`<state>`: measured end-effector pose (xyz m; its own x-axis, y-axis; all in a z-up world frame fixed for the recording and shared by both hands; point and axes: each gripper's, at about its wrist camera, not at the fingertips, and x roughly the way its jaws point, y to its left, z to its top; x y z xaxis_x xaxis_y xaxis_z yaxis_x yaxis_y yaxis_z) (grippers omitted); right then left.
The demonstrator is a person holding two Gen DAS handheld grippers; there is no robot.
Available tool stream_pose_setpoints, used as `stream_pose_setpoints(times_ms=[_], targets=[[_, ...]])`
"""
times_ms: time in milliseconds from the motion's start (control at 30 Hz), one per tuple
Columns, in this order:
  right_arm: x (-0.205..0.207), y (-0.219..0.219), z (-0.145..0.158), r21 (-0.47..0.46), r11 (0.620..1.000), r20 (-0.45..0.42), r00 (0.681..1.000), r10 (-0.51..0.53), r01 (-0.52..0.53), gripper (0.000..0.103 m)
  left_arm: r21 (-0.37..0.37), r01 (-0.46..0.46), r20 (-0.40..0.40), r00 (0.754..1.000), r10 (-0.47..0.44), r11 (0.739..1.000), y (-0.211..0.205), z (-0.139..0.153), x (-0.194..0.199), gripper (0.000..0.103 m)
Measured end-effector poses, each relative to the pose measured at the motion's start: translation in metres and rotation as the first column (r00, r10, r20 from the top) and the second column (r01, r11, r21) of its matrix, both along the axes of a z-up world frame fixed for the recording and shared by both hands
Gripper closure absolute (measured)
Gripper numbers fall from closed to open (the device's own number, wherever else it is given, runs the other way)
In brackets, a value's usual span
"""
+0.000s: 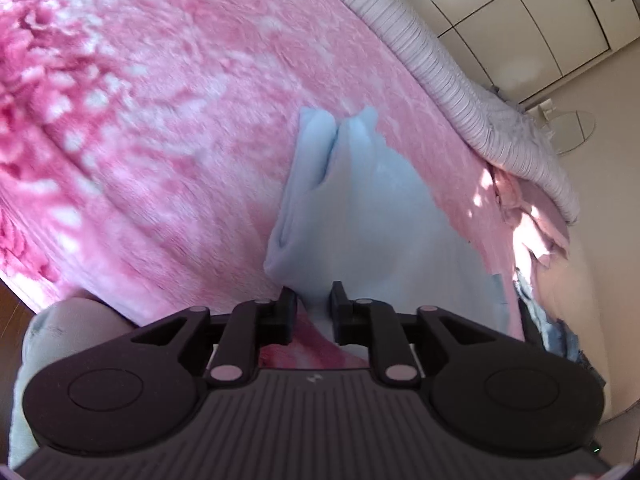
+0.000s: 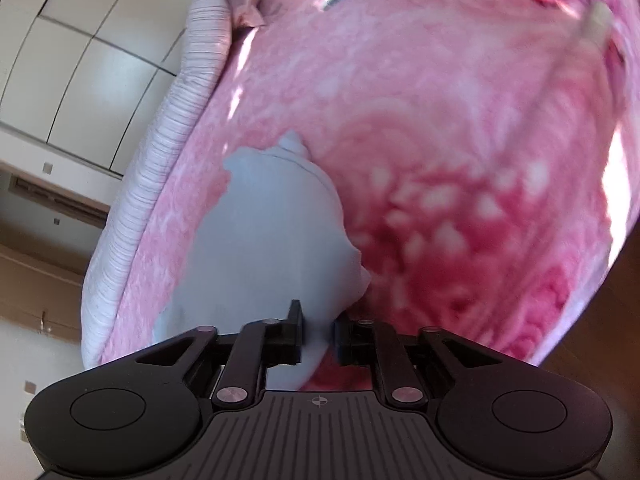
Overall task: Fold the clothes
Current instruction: 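Grasp the folded sweatshirt edge with the right gripper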
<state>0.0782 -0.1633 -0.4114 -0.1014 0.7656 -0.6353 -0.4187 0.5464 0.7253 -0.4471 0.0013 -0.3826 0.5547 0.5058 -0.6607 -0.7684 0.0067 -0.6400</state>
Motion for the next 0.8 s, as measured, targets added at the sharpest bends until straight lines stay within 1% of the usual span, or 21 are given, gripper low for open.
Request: stream_pose_setpoints(times_ms=[100, 133, 167, 233, 300, 333, 500, 533, 567, 633, 667, 733, 767, 800], targets=[[0.002, 0.001, 0.003, 0.007, 1.0, 0.007, 1.0, -0.001, 0.001, 0.078, 0.026, -0.025, 0.006, 1.0, 0.025, 0.999, 0.0, 0.008, -0.009, 0.081], [0.002, 0.001, 0.004, 0.008, 1.0, 0.011, 1.0, -0.002, 0.002, 0.074, 0.03, -0.04, 0.015, 0.999, 0.04, 0.999, 0.0, 0.008, -0.012, 0.077], [0.002, 0.0, 0.003, 0.008, 1.0, 0.009, 1.0, -0.007, 0.007, 0.072, 0.027, -0.062, 0.033, 0.998, 0.061, 0.998, 0.001, 0.007, -0.016, 0.073], [0.002, -0.001, 0.0, 0.008, 1.0, -0.007, 1.0, -0.024, 0.024, 0.07, 0.007, -0.09, 0.064, 0.994, 0.089, 0.996, 0.006, -0.001, -0.022, 0.073], [0.003, -0.003, -0.003, 0.014, 0.999, -0.024, 0.999, -0.04, 0.04, 0.069, -0.022, -0.114, 0.059, 0.992, 0.115, 0.993, 0.013, -0.012, -0.025, 0.077], [0.004, -0.003, -0.005, 0.018, 0.999, -0.033, 0.998, -0.048, 0.048, 0.069, -0.032, -0.124, 0.056, 0.991, 0.126, 0.992, 0.015, -0.016, -0.026, 0.095], [0.006, -0.006, -0.008, 0.024, 0.998, -0.046, 0.997, -0.057, 0.059, 0.069, -0.038, -0.139, 0.049, 0.989, 0.141, 0.99, 0.017, -0.022, -0.027, 0.095], [0.006, -0.006, -0.008, 0.023, 0.998, -0.046, 0.997, -0.057, 0.058, 0.069, -0.028, -0.14, 0.031, 0.99, 0.141, 0.99, 0.017, -0.02, -0.026, 0.094], [0.007, -0.005, -0.007, 0.022, 0.998, -0.047, 0.997, -0.057, 0.058, 0.069, -0.004, -0.137, -0.008, 0.991, 0.137, 0.991, 0.015, -0.013, -0.024, 0.091], [0.007, -0.005, -0.007, 0.023, 0.998, -0.053, 0.997, -0.061, 0.062, 0.068, 0.061, -0.139, -0.098, 0.985, 0.144, 0.988, 0.009, 0.004, -0.021, 0.087], [0.008, -0.005, -0.007, 0.023, 0.998, -0.056, 0.996, -0.063, 0.065, 0.068, 0.098, -0.132, -0.127, 0.981, 0.144, 0.986, 0.006, 0.012, -0.019, 0.087], [0.007, -0.007, -0.008, 0.028, 0.997, -0.059, 0.996, -0.072, 0.074, 0.068, 0.164, -0.098, -0.154, 0.98, 0.123, 0.982, 0.0, 0.028, -0.015, 0.088], [0.007, -0.007, -0.008, 0.031, 0.996, -0.061, 0.995, -0.078, 0.08, 0.068, 0.19, -0.07, -0.164, 0.981, 0.102, 0.979, -0.002, 0.035, -0.012, 0.088], [0.006, -0.007, -0.009, 0.033, 0.996, -0.062, 0.995, -0.083, 0.085, 0.067, 0.205, -0.024, -0.174, 0.983, 0.061, 0.978, -0.003, 0.039, -0.005, 0.088]])
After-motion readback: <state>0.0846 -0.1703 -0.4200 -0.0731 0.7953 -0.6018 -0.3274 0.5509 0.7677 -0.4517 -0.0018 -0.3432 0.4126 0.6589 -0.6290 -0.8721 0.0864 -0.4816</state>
